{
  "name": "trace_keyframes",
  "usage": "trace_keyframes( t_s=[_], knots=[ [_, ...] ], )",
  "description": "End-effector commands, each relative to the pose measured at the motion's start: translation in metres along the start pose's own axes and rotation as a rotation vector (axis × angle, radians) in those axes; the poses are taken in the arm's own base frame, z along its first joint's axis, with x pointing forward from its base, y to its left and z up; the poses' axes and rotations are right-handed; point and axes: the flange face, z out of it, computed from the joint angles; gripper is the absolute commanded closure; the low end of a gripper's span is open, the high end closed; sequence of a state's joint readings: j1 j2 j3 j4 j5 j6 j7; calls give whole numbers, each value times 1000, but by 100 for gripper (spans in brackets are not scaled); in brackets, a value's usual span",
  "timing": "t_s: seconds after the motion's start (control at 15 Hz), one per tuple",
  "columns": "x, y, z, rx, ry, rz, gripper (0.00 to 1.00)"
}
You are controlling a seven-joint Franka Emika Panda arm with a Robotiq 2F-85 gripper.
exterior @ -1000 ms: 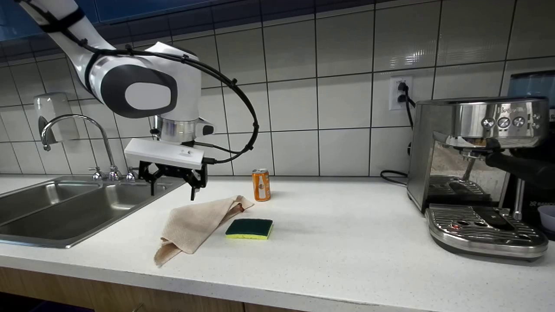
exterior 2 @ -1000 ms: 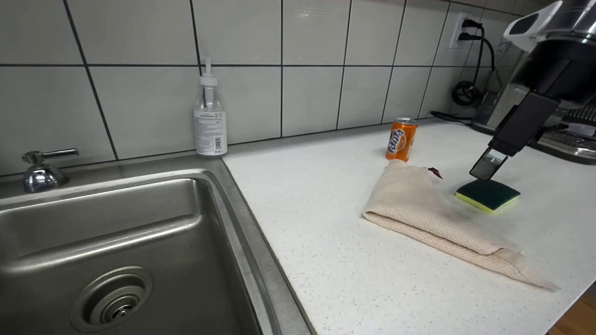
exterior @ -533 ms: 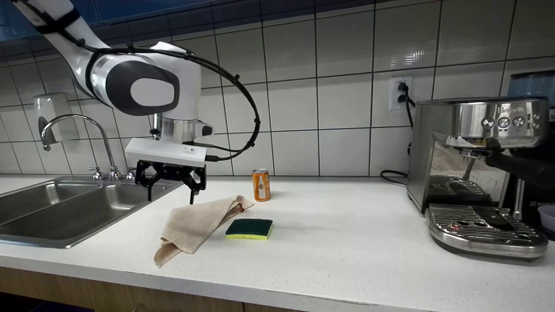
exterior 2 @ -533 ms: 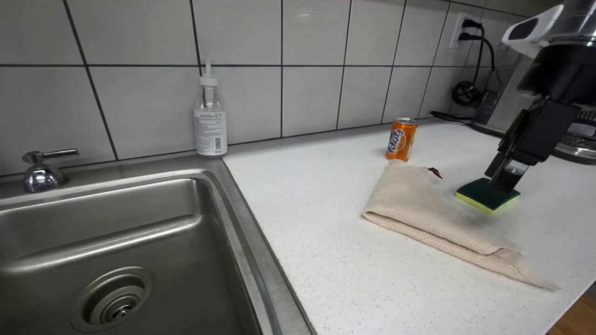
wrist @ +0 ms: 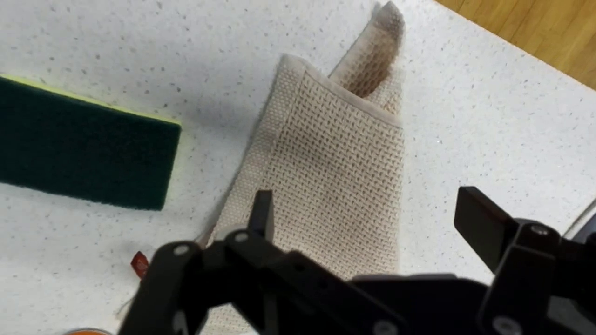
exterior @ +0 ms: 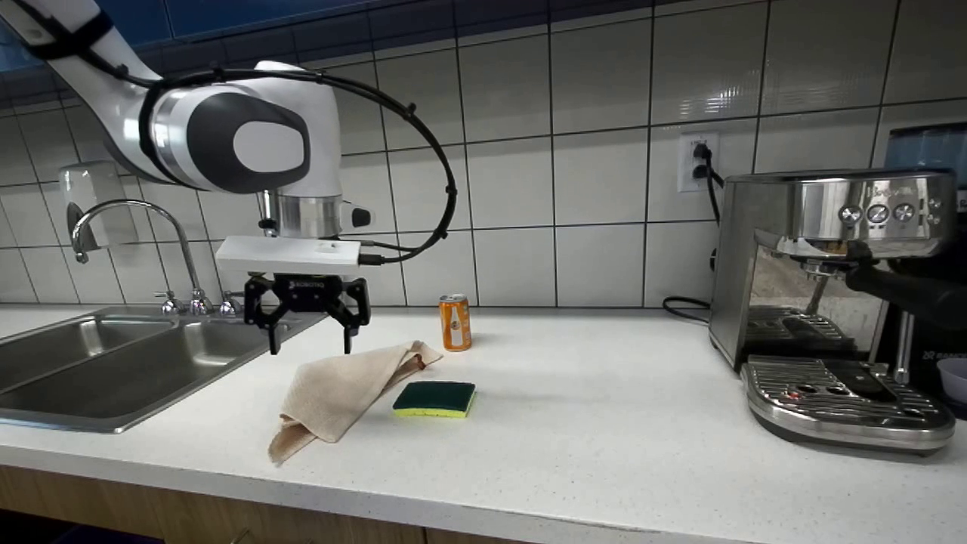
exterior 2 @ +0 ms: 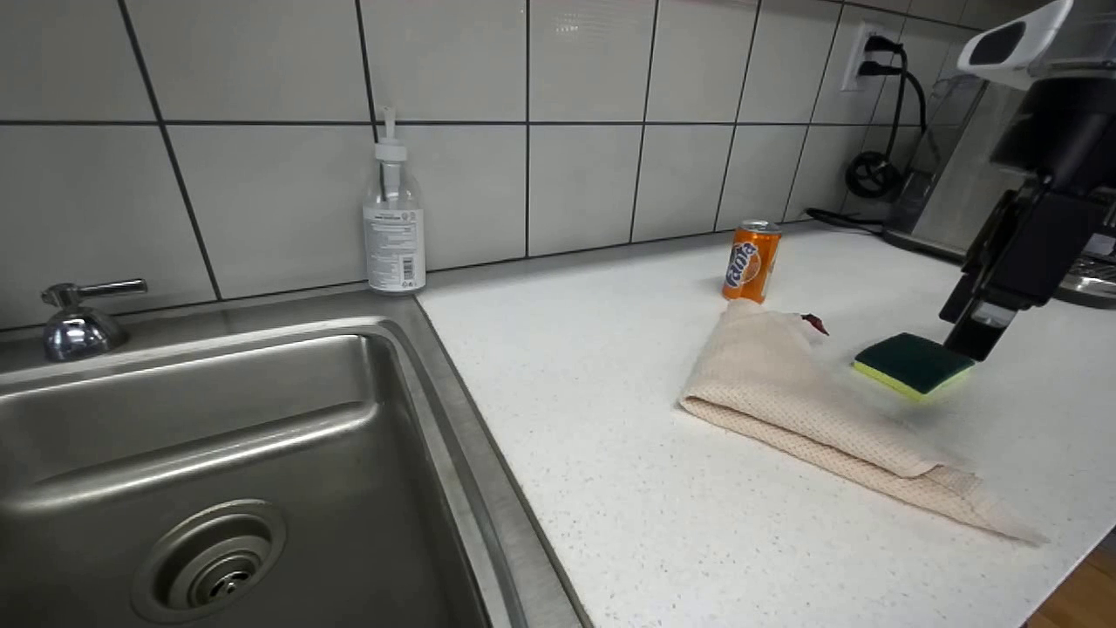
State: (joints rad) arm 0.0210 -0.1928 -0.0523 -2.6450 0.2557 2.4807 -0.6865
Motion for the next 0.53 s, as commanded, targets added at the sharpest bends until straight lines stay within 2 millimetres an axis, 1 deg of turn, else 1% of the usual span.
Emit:
trace_keyframes(
  t_s=[0.0,0.47],
  knots=[
    [-16,0,-13,-63,13,62,0],
    [-30,5,-32,-163,28,162,0]
  ],
)
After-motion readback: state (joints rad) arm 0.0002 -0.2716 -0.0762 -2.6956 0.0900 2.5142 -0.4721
